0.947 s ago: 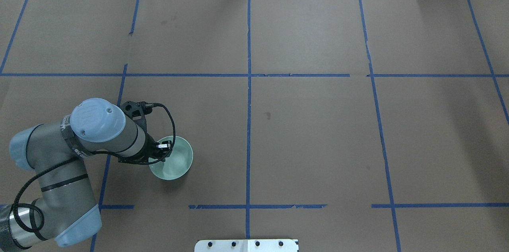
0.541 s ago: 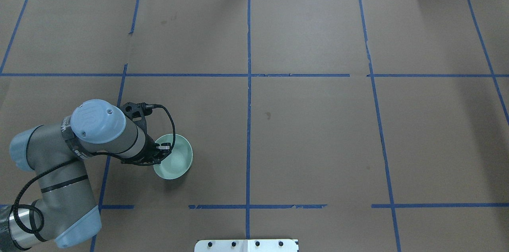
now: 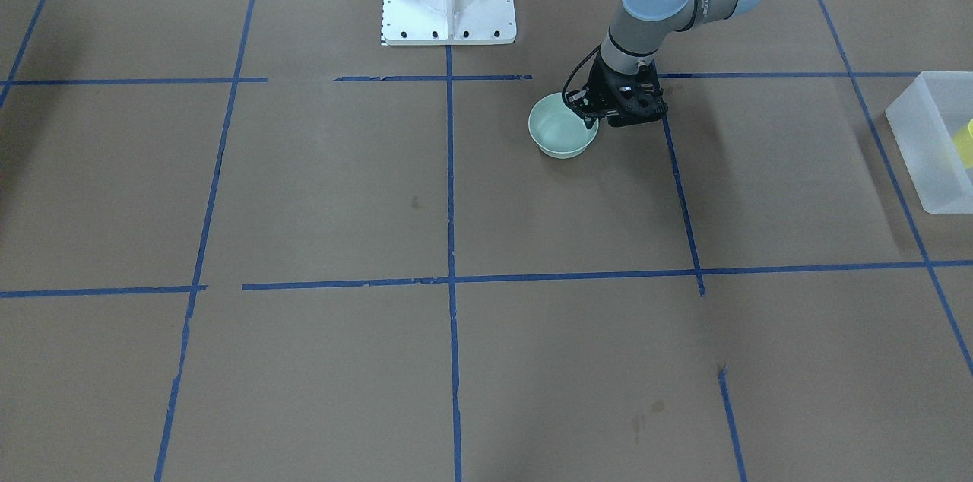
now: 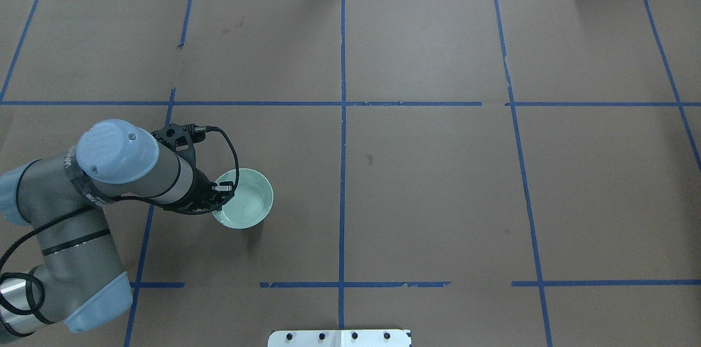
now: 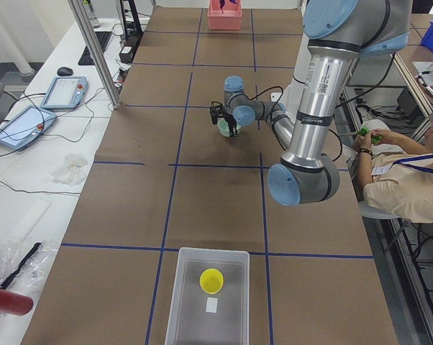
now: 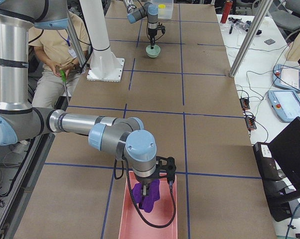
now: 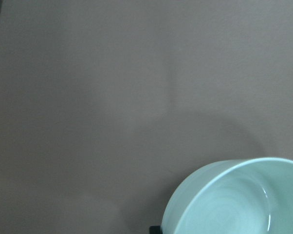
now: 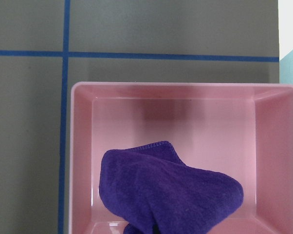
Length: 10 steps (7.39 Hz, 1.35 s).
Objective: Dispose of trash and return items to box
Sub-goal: 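Drop the purple cloth into the pink tray while the left gripper lifts the bowl away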
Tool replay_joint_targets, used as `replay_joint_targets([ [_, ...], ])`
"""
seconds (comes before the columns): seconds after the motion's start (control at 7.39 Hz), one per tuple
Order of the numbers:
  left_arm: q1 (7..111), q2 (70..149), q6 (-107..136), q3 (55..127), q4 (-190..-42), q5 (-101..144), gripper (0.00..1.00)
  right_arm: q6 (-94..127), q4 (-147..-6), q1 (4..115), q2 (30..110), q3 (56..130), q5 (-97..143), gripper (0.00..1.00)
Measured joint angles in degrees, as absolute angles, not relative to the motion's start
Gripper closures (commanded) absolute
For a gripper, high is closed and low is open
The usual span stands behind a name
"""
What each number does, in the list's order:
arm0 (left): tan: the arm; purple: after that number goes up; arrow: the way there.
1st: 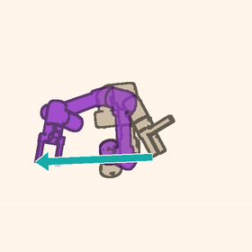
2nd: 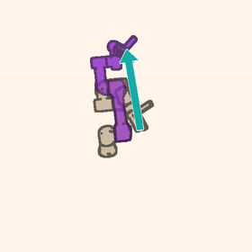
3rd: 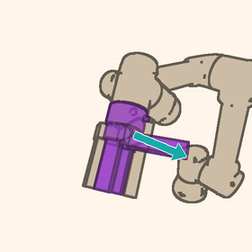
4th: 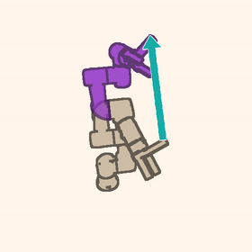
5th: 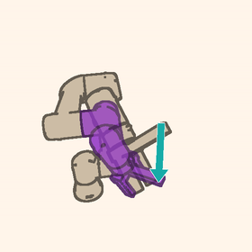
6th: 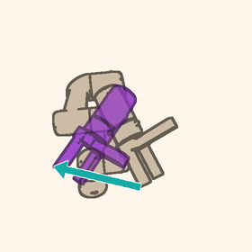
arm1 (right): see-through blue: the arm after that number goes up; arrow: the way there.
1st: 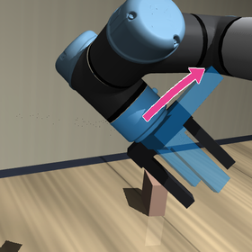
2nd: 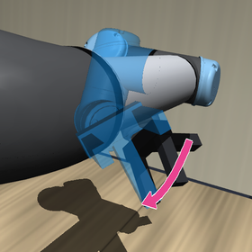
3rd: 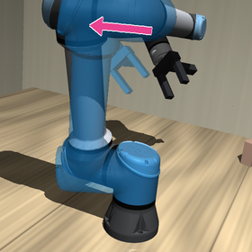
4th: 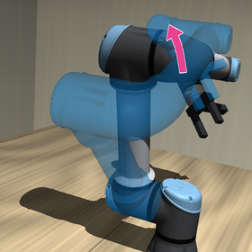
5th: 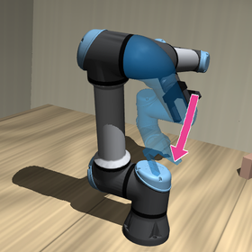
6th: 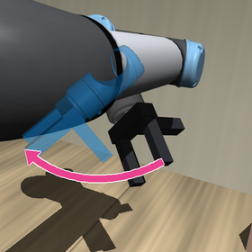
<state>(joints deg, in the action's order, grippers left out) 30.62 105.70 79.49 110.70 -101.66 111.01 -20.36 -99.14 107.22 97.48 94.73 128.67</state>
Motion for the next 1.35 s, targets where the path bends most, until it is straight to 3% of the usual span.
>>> replay_joint_targets([
  [0.14,33.7,105.8,76.3,112.5,-101.0,111.1,1.0,-20.7,-95.4,107.2,97.6,90.2,128.6,1.0],
  [0.27,37.4,105.9,72.1,114.6,-99.3,111.3,1.0,-20.4,-90.9,107.1,97.5,86.0,128.5,0.01],
  [0.54,45.3,105.5,60.5,119.5,-93.8,111.6,1.0,-17.3,-85.5,106.6,97.3,81.4,128.6,0.0],
  [0.95,56.0,101.5,45.9,123.9,-89.0,115.1,1.0,-12.3,-82.5,103.3,97.2,81.0,130.6,0.0],
  [1.35,73.2,95.7,18.5,117.5,-88.8,123.6,1.0,2.7,-74.1,96.7,97.2,87.9,132.8,0.0],
])
